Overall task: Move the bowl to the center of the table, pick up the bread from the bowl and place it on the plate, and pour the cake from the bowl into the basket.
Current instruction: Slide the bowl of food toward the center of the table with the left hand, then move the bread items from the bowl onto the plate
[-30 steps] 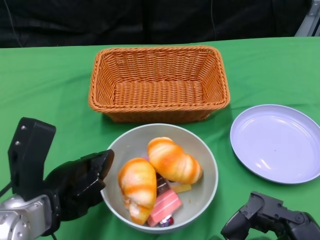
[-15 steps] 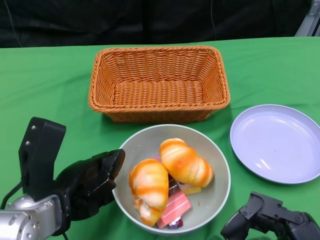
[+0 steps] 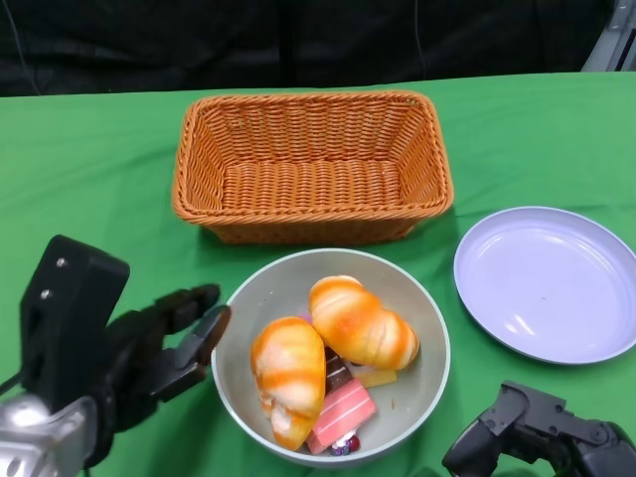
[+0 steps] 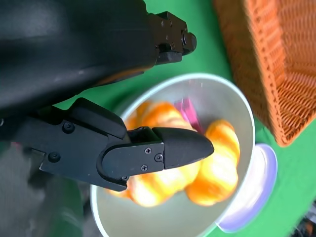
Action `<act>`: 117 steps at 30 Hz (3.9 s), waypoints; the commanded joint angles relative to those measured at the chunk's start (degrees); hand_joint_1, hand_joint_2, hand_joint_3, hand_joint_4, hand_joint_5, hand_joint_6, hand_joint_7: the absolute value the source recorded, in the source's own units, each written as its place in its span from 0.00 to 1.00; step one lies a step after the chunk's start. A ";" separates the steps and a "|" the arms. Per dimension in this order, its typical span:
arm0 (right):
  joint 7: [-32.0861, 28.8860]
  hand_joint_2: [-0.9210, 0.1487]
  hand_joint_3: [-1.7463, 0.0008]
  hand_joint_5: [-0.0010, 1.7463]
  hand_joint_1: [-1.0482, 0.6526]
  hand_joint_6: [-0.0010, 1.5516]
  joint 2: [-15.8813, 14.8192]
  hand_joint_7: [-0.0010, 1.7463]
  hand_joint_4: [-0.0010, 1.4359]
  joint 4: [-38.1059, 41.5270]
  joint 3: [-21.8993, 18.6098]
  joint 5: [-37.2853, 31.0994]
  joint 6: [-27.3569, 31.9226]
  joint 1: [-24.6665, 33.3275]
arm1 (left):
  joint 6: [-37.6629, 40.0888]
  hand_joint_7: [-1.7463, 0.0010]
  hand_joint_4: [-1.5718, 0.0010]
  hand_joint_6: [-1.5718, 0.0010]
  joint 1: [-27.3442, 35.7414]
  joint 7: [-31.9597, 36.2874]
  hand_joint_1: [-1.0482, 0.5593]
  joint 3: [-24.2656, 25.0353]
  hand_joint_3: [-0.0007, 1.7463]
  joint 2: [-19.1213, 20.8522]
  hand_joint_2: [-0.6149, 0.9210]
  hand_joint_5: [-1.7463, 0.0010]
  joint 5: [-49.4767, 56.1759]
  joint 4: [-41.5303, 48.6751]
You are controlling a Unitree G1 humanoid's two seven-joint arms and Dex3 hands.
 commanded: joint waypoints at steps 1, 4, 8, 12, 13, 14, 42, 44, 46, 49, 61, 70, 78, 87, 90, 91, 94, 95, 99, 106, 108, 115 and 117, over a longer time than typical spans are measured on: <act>0.12 0.20 0.66 0.84 0.48 0.44 -0.58 0.69 0.51 0.02 -0.48 0.47 -0.07 0.23 | -3.94 0.97 0.92 0.92 1.67 0.23 0.15 0.98 0.31 1.64 1.00 0.97 1.63 -0.84; 0.62 0.20 0.65 0.83 0.48 0.44 -0.76 0.68 0.51 0.67 -0.78 1.30 -0.37 0.05 | -7.05 0.97 0.91 0.90 2.76 0.07 0.15 3.46 0.30 2.13 1.00 0.96 1.45 -1.25; 1.22 0.22 0.64 0.82 0.49 0.44 -1.03 0.67 0.50 1.37 -1.36 2.20 -0.78 -0.12 | -11.12 0.97 0.90 0.88 4.81 0.26 0.15 6.11 0.28 2.22 1.00 0.96 1.37 -2.34; 1.50 0.22 0.64 0.81 0.50 0.44 -1.04 0.66 0.50 1.58 -1.59 2.54 -0.85 -0.15 | -12.92 0.97 0.89 0.88 5.74 0.44 0.15 6.74 0.27 2.12 1.00 0.96 1.84 -2.70; 1.64 0.22 0.64 0.81 0.50 0.44 -1.27 0.66 0.50 1.62 -1.98 2.79 -0.91 -0.06 | -17.41 0.98 0.89 0.88 7.64 1.64 0.15 7.83 0.27 0.75 1.00 0.96 2.42 -3.17; 1.76 0.21 0.66 0.79 0.50 0.43 -1.54 0.62 0.49 1.73 -2.45 2.99 -1.17 0.05 | -22.10 0.95 0.80 0.80 9.74 2.64 0.23 8.90 0.21 -0.49 1.00 0.92 2.98 -3.69; 2.16 0.00 0.98 0.29 0.27 0.35 -4.23 0.09 0.35 -13.30 -7.94 -13.49 6.35 -2.10 | -60.31 0.54 0.51 0.41 11.71 4.46 0.66 11.79 0.20 -6.56 1.00 0.23 5.70 12.54; 2.64 0.00 0.97 0.28 0.25 0.35 -4.37 0.08 0.35 -14.35 -7.01 -16.83 8.95 -4.53 | -61.59 0.54 0.51 0.41 11.37 5.49 0.66 11.60 0.20 -6.76 1.00 0.24 7.06 13.68; 3.07 0.00 0.98 0.26 0.24 0.35 -4.30 0.06 0.36 -15.21 -6.07 -19.79 11.59 -6.50 | -62.64 0.53 0.51 0.41 11.05 6.33 0.66 11.49 0.21 -6.90 1.00 0.24 8.25 14.54; 3.61 0.00 0.99 0.21 0.23 0.36 -3.84 0.03 0.37 -16.17 -4.32 -24.93 15.95 -9.39 | -64.19 0.51 0.51 0.42 10.60 6.84 0.66 11.38 0.22 -7.04 1.00 0.23 8.97 15.99; -0.25 0.00 0.94 0.16 0.17 0.37 -0.86 0.01 0.42 -7.01 3.83 -43.25 24.47 -22.75 | -68.82 0.43 0.52 0.46 8.41 7.63 0.65 10.70 0.24 -6.65 0.99 0.19 10.47 21.45; -4.02 0.00 0.95 0.12 0.16 0.36 2.00 0.00 0.41 4.22 9.80 -52.47 29.86 -30.72 | -71.19 0.42 0.52 0.47 7.39 8.43 0.64 10.18 0.25 -6.50 0.98 0.19 11.51 24.01; -5.39 0.00 0.94 0.08 0.16 0.34 2.82 0.00 0.41 11.16 13.92 -55.79 32.73 -34.77 | -70.96 0.42 0.52 0.47 7.41 9.39 0.64 9.96 0.25 -7.01 0.97 0.20 11.93 24.08; -4.32 0.00 0.91 0.04 0.13 0.31 3.31 0.00 0.38 16.91 19.12 -60.45 37.18 -38.17 | -71.44 0.42 0.52 0.46 7.15 9.53 0.63 9.91 0.25 -6.68 0.97 0.20 12.03 24.76; -4.81 0.00 0.90 0.03 0.12 0.29 3.82 0.00 0.36 20.57 21.40 -63.20 38.81 -40.08 | -71.05 0.42 0.52 0.46 7.34 9.57 0.65 9.78 0.26 -6.69 0.97 0.19 12.10 24.36; -5.73 0.00 0.91 0.03 0.12 0.29 4.05 0.00 0.35 21.79 21.94 -63.80 39.06 -40.55 | -71.31 0.42 0.52 0.46 7.32 9.58 0.65 9.76 0.26 -6.74 0.97 0.19 12.10 24.49; -10.48 0.00 0.92 0.02 0.12 0.28 4.05 0.00 0.35 26.16 24.45 -67.63 39.58 -42.42 | -71.60 0.42 0.52 0.46 7.41 9.51 0.65 9.65 0.29 -6.78 0.96 0.18 12.12 24.43; -11.58 0.00 0.92 0.02 0.12 0.28 4.03 0.00 0.35 27.07 24.98 -68.35 39.77 -42.80 | -71.54 0.41 0.52 0.46 7.46 9.58 0.65 9.61 0.30 -6.77 0.95 0.18 12.23 24.33; -15.64 0.00 0.92 0.03 0.14 0.27 4.25 0.00 0.37 30.59 26.75 -69.93 40.32 -44.23 | -71.40 0.41 0.51 0.46 7.60 9.65 0.65 9.53 0.32 -6.85 0.94 0.18 12.32 24.27; -25.04 0.01 0.99 0.16 0.31 0.40 3.50 0.03 0.61 34.01 26.31 -65.09 35.61 -43.99 | -71.68 0.41 0.51 0.46 7.81 9.99 0.65 9.32 0.34 -6.99 0.92 0.17 13.05 23.75; -28.22 0.01 1.00 0.52 0.38 0.49 2.82 0.04 0.52 35.25 25.90 -63.64 33.54 -44.16 | -71.84 0.41 0.51 0.46 7.56 9.86 0.65 9.39 0.34 -6.97 0.92 0.17 12.85 24.25; -37.34 0.00 0.97 0.82 0.43 0.49 1.21 0.41 0.42 38.55 24.49 -59.39 26.51 -45.33 | -72.08 0.41 0.51 0.46 7.22 9.97 0.65 9.41 0.36 -6.59 0.91 0.17 12.95 25.07; -38.52 0.00 0.97 0.79 0.41 0.49 0.90 0.50 0.44 38.76 23.94 -58.20 24.85 -45.62 | -72.35 0.41 0.51 0.45 7.06 9.86 0.66 9.46 0.37 -6.50 0.91 0.17 12.86 25.44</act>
